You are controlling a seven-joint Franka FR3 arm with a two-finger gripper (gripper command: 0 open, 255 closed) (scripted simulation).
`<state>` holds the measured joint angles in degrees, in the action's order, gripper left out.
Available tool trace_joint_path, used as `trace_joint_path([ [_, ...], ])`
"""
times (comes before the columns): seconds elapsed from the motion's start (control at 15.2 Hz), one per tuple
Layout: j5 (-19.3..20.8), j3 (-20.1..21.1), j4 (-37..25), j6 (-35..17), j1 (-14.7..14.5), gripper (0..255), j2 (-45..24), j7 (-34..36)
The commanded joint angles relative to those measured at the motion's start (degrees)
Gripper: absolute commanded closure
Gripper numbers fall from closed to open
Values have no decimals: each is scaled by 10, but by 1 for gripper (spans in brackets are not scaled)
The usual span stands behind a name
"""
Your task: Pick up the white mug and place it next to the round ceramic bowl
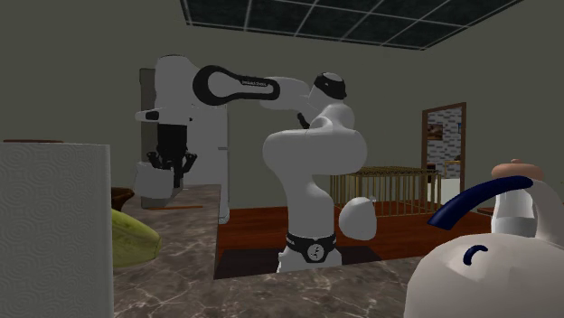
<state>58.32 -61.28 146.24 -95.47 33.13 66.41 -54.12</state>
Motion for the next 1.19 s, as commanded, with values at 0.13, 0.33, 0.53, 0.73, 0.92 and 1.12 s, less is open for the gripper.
trace_joint_path([
  [0.13,26,-29,20,-24,2,255,1,6],
  [0.33,45,-52,31,-40,1,255,0,11],
  [0.53,67,-78,42,-59,-1,255,-3,18],
  [0.73,68,-78,42,-58,-2,255,-2,18],
  [0.92,68,-78,42,-57,-2,255,-1,18],
  [1.12,68,-77,44,-57,-1,0,0,19],
])
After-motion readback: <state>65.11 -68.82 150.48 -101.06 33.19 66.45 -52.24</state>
